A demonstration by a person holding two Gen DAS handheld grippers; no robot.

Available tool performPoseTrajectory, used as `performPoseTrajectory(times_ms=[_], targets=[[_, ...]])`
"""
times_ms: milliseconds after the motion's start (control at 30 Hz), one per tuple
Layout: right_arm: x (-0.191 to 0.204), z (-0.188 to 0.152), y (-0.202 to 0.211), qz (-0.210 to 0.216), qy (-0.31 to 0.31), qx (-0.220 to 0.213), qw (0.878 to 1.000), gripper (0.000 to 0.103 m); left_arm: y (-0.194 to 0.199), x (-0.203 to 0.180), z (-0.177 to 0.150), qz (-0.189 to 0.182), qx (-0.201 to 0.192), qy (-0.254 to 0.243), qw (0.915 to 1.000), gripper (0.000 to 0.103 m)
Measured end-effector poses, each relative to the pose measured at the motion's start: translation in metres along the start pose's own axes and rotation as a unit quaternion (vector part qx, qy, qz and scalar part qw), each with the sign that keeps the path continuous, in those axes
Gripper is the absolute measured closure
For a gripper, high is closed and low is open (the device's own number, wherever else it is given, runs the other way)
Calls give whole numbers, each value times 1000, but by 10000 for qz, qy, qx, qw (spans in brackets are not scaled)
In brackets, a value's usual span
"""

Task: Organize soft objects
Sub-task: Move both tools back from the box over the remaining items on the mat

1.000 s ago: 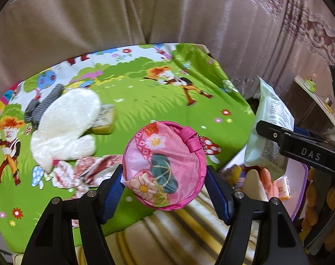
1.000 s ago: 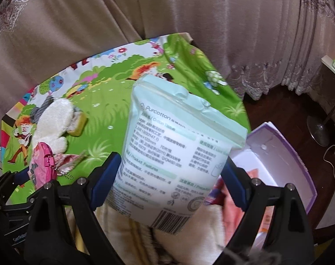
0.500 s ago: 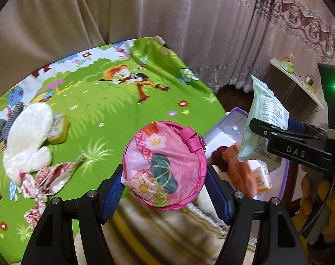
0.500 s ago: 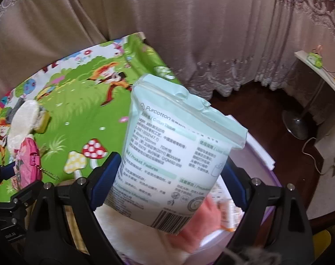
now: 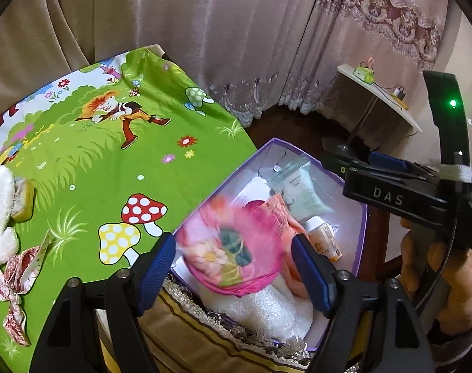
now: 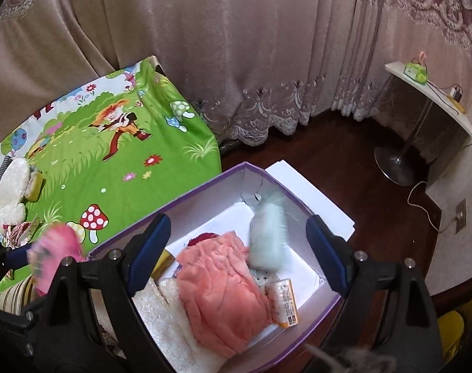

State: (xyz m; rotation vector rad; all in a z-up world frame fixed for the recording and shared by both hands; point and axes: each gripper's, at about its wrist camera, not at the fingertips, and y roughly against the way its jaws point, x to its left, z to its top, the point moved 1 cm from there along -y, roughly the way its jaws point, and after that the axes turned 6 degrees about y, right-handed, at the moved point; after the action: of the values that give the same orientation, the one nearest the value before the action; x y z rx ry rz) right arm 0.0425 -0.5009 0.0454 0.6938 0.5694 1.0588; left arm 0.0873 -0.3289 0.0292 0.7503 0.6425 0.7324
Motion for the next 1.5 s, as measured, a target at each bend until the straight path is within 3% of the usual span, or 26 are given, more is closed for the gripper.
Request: performPoseTrajectory(times_ms=[333, 900, 1500], targets=[[5, -4, -4, 237, -55, 163, 9996, 12, 0, 21, -1, -8, 52, 438, 9990, 23], [33, -6, -6, 487, 235, 303, 9981, 12, 20, 70, -2, 328, -203, 858, 9956, 23], [61, -9, -14, 608, 473, 505, 9958, 12, 50, 166, -8, 813, -483, 1693, 9810, 23]])
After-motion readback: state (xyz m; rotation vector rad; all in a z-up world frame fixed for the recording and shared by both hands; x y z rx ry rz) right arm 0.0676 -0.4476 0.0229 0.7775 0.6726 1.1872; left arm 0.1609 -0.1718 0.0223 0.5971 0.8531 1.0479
